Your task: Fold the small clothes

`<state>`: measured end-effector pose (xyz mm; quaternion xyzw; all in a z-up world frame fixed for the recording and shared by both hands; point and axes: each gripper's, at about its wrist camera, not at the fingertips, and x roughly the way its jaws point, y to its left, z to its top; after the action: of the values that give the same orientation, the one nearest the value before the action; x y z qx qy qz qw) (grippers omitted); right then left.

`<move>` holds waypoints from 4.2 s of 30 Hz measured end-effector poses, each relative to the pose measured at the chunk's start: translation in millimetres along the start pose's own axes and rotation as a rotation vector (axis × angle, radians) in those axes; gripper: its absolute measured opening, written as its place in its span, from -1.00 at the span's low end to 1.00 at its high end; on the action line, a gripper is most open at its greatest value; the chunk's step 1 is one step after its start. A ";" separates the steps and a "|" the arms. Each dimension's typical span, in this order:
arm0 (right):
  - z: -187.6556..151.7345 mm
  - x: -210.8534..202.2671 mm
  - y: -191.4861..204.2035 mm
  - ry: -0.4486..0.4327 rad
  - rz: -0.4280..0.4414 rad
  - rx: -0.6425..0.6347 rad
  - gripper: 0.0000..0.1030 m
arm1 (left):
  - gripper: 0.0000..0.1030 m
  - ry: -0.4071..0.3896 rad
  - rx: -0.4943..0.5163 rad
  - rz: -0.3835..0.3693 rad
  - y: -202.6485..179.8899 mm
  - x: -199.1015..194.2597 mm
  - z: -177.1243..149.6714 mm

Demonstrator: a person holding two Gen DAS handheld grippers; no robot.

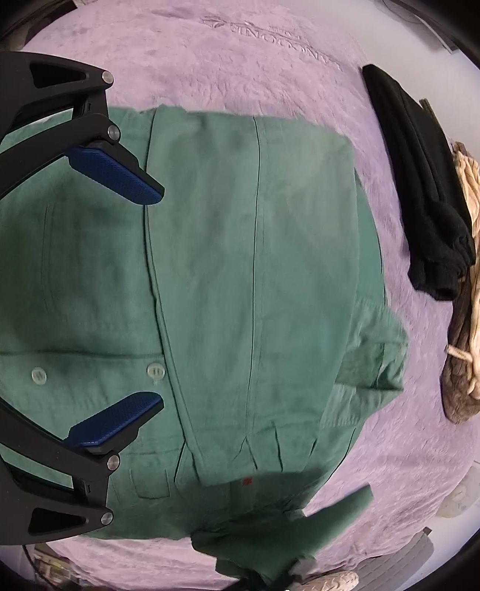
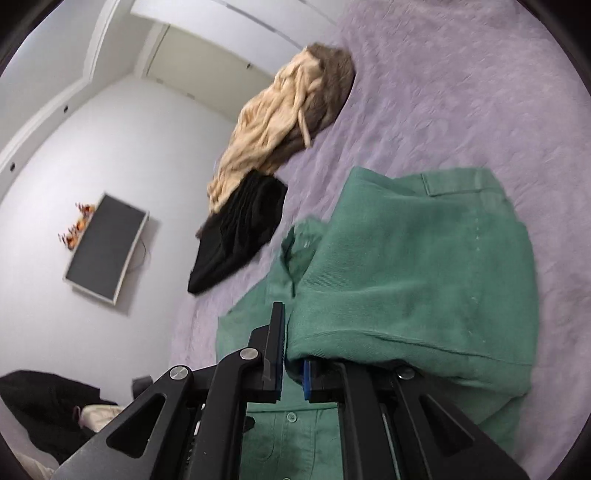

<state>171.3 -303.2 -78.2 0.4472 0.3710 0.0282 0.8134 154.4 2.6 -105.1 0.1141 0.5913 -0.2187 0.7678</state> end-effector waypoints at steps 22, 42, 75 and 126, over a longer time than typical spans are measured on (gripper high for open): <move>-15.4 51.6 8.2 -0.012 -0.276 0.067 -0.76 | 0.97 -0.033 -0.154 -0.025 114.1 16.2 2.8; -100.4 -11.0 -73.4 0.146 -0.306 0.241 0.16 | 0.97 0.014 -0.094 -0.201 71.5 45.7 41.0; -129.2 16.8 -61.2 0.080 0.309 0.629 0.25 | -0.86 -0.006 -0.038 -0.156 41.9 32.2 28.3; -52.4 -86.0 -113.0 -0.177 -0.287 0.414 -0.24 | 0.76 -0.050 0.089 0.064 10.3 80.8 112.1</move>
<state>43.9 -366.2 -130.0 0.5476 0.3560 -0.2030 0.7295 272.0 -53.2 -152.6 0.1615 0.5577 -0.2230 0.7831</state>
